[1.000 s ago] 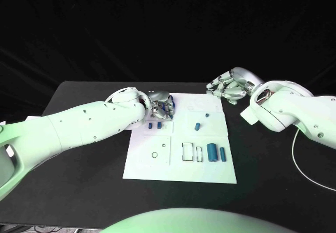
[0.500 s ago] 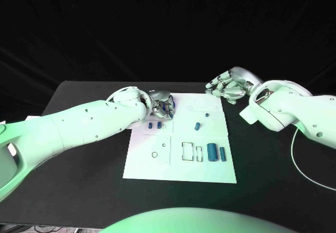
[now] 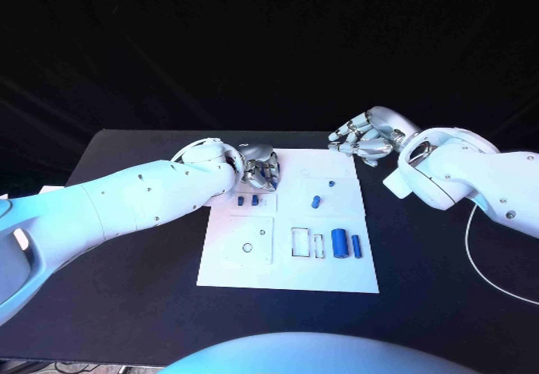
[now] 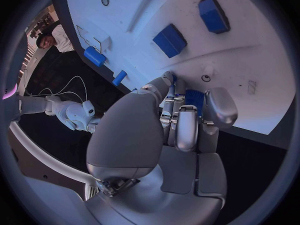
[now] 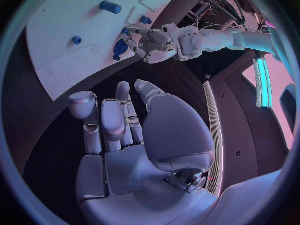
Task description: Assemble the parts on the task board
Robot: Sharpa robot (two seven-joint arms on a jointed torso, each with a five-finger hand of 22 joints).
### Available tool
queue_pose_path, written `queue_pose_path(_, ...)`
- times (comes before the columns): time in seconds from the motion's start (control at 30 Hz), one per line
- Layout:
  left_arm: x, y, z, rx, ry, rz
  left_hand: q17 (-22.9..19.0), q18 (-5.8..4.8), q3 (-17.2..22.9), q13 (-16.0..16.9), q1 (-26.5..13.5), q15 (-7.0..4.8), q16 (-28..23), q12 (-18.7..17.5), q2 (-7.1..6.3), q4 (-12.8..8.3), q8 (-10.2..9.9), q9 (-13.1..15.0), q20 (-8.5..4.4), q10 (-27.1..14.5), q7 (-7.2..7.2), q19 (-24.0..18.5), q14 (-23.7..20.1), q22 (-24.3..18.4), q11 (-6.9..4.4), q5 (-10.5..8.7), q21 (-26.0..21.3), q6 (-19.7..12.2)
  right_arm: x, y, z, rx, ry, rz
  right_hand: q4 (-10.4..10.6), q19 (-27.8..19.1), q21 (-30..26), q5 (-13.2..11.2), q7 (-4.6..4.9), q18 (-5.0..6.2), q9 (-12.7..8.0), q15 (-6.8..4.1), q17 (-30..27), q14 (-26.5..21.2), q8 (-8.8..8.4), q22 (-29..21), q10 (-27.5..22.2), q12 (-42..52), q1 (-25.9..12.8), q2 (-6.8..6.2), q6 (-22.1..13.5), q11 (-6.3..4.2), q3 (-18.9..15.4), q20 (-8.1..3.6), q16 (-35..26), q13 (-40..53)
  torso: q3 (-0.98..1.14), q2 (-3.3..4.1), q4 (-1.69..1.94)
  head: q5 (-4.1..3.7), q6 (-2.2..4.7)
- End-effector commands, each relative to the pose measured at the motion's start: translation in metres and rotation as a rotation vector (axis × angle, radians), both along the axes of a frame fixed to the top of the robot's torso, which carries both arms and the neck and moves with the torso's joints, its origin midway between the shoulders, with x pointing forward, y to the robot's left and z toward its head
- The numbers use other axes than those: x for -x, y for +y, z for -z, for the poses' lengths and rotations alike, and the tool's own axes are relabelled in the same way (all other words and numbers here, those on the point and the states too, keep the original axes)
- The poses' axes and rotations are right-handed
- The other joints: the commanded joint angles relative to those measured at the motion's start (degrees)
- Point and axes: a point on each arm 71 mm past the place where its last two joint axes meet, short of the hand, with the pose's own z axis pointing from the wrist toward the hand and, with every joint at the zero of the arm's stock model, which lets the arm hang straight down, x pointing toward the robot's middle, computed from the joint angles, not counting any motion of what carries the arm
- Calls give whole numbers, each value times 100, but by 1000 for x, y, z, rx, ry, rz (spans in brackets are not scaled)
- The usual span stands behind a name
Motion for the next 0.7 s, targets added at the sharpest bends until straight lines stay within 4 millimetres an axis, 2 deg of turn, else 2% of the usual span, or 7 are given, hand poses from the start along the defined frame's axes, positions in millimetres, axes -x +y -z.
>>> queue_pose_path(0.03,4,-2,4,5,-1,18,-6,-55,51,4,-21,-1,25,-53,32,-15,-8,3,-7,54,10,49,66,137,5,9,56,53,0,1,0,1,1,-14,25,-44,-32,12,25,45,4,12,8,45,-19,-2,-49,33,56,15,-19,-8,11,8,-29,-8,1,2,1,0,5)
queue_pose_path(0.2,5,2,1,50,6,3,-35,-72,62,6,-130,3,16,-127,1,8,-36,-4,-7,99,19,74,82,205,12,4,164,77,0,1,0,1,1,-13,29,-42,-31,14,26,44,4,12,7,45,-18,2,-48,36,53,15,-18,-7,11,8,-31,-9,-3,-4,10,-12,12)
queue_pose_path(0.37,7,9,-4,102,15,-23,-42,-76,72,7,-155,1,14,-150,-1,13,-43,-6,-9,116,20,81,89,224,10,5,192,88,0,0,0,2,2,-12,29,-42,-31,14,26,44,4,12,7,45,-18,2,-48,36,53,15,-18,-7,11,8,-31,-9,3,-3,7,-16,24)
queue_pose_path(0.7,12,30,-22,179,30,-71,-40,-94,98,11,-172,-4,19,-184,-2,4,-52,-7,-12,147,18,109,104,286,6,8,307,111,0,-1,1,2,3,-9,29,-42,-31,14,26,44,4,12,7,45,-18,2,-48,36,53,15,-18,-7,11,8,-31,-9,-5,-3,20,-10,49)
